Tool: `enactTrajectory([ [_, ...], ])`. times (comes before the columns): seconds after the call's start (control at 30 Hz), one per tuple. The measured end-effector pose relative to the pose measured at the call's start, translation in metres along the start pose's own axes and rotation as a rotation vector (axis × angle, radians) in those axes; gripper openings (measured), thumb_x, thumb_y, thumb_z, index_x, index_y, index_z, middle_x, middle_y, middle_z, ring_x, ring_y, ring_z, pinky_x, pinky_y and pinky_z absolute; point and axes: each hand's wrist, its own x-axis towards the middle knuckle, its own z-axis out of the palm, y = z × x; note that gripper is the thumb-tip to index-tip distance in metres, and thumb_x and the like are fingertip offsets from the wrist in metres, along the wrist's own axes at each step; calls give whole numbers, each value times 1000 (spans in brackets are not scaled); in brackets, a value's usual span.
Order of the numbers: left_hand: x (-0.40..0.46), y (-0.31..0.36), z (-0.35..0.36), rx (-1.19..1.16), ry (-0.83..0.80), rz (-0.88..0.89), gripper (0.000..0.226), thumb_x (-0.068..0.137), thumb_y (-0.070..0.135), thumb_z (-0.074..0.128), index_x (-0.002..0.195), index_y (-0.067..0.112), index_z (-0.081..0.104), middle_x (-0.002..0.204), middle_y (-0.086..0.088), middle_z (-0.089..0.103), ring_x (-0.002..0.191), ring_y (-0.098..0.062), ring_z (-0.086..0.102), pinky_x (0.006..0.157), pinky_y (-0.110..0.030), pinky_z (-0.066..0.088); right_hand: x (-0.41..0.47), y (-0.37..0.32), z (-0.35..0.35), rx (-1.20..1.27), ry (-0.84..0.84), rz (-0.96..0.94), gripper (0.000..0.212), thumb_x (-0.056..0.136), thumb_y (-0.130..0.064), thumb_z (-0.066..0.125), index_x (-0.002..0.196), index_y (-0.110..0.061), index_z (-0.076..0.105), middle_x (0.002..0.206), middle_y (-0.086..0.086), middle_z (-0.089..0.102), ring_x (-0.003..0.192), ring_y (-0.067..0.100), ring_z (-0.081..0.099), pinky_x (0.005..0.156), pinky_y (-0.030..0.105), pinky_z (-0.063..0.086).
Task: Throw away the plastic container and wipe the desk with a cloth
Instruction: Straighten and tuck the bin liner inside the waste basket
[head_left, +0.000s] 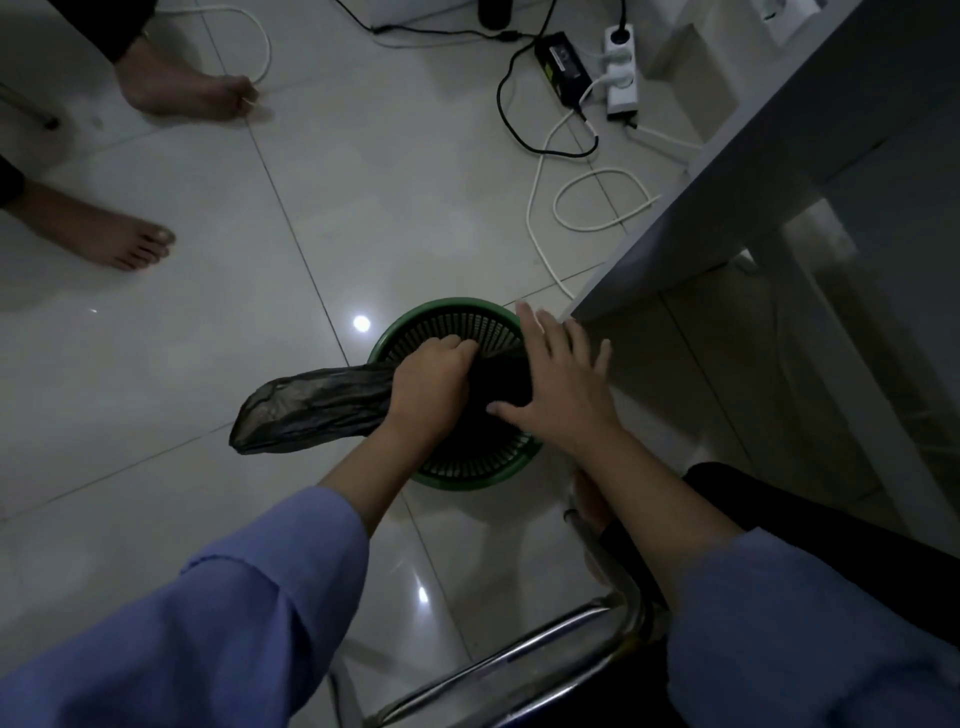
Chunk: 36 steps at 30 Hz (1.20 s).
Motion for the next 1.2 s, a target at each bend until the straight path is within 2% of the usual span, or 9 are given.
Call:
enactTrajectory([
  [0.13,-6,-2,-5,-41,68,-28,8,81,7,53,84,4,59,79,-13,61,73,-33,59,48,-34,37,1,2,19,-215,-158,104,76,84,-28,60,143,-28,13,137,13,44,130,37,35,106,67,8],
  [0.23,-11,-9,-7,-90,69,-62,8,85,10,50,88,6,57,83,-12,63,73,-35,60,50,-36,41,-1,16,18,-188,-118,139,27,88,-6,43,114,-11,49,110,15,63,99,33,60,92,47,42],
  [0.3,-11,-11,-8,-174,59,-114,11,88,15,49,91,8,57,86,-10,66,78,-33,61,57,-38,47,-1,22,9,111,-103,228,26,87,-1,43,110,-8,53,107,20,63,94,35,61,76,39,49],
  [0.4,-5,-5,-11,-393,70,-185,15,89,17,53,101,13,61,94,-5,70,88,-25,64,73,-38,50,3,18,-8,444,-101,168,40,84,-1,50,123,-12,50,114,20,61,103,34,58,82,35,48],
  [0.7,7,1,-11,-563,-263,-56,41,84,8,62,125,10,56,120,-6,64,114,-18,57,94,-21,38,4,-8,-18,414,-92,-79,22,76,3,50,91,-6,64,93,16,65,88,29,60,74,34,48],
  [0.8,7,-1,-11,-591,-432,-16,32,79,17,69,111,10,63,104,-2,68,100,-16,61,84,-25,43,6,-2,-24,502,-98,-72,10,72,0,58,74,-9,63,72,9,63,71,18,59,59,27,40],
  [0.9,6,0,-9,-706,-439,-93,23,76,19,73,95,6,67,90,-6,70,86,-18,65,77,-31,49,9,-7,-28,650,-104,-47,30,70,-4,67,60,-27,52,59,-9,53,56,-5,50,51,14,36],
  [1.03,4,-7,-8,-693,-338,-173,9,78,14,70,85,8,68,77,-3,69,71,-12,63,71,-29,48,9,1,-27,1092,-13,192,44,68,4,72,104,-14,55,102,9,58,87,13,56,79,23,49],
  [1.2,1,-4,-13,-677,-315,-80,19,72,-2,62,87,8,68,82,-5,69,77,-14,64,71,-27,49,-2,2,1,750,-403,83,104,58,-4,82,144,-21,25,136,11,34,121,20,43,101,33,41],
])
